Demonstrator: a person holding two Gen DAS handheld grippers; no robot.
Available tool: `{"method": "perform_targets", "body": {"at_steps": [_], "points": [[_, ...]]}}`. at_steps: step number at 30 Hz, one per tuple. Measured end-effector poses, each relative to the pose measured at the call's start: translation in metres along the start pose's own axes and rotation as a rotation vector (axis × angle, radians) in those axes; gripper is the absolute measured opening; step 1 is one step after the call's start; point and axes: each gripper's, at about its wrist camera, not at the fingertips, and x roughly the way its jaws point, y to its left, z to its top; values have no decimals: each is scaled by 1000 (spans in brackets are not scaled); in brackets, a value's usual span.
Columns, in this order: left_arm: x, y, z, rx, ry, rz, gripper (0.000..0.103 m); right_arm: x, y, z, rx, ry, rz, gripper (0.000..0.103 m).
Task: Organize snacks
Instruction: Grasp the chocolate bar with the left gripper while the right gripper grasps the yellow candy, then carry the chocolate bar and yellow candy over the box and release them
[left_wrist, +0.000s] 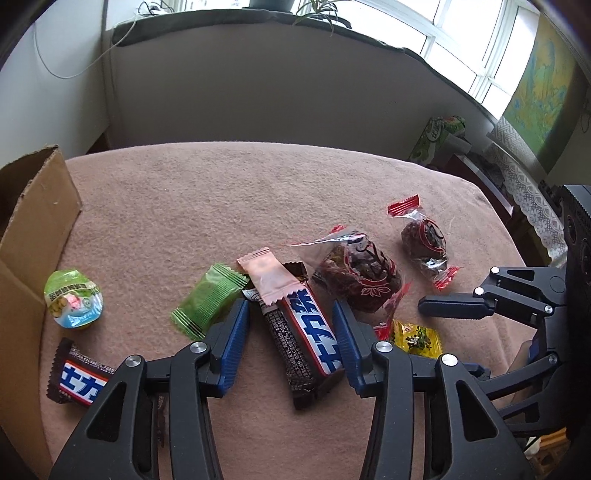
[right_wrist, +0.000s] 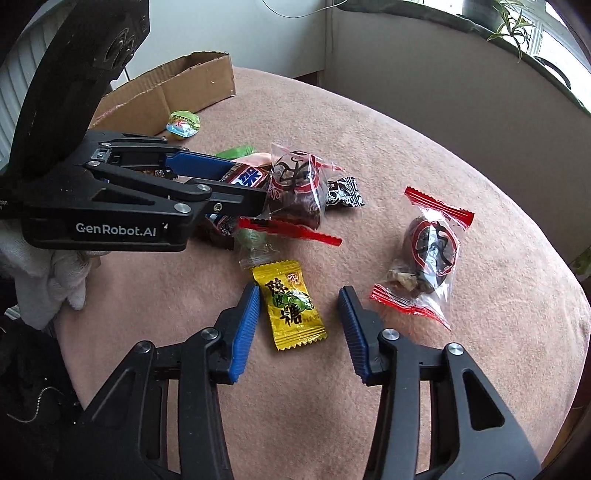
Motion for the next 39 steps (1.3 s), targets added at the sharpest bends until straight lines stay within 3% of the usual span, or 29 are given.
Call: {"method": "perform_targets", "body": {"at_steps": [3, 9, 18, 26, 39], "points": [[0, -5, -2, 31, -8, 16, 36, -1, 3, -2, -5, -1, -16, 42], [-6, 1, -4, 43, -6, 6, 32, -5, 5, -5, 11, 2, -20, 27], [-16, 23, -10, -39, 5, -54, 30, -10, 13, -12, 42, -4, -39, 27], [-32, 28, -24, -46, 1, -77, 27, -18, 14, -22, 113, -28, -39, 26], [-68, 33, -40, -96, -60, -103, 27, -44, 30, -24, 189, -109, -37, 26]]}}
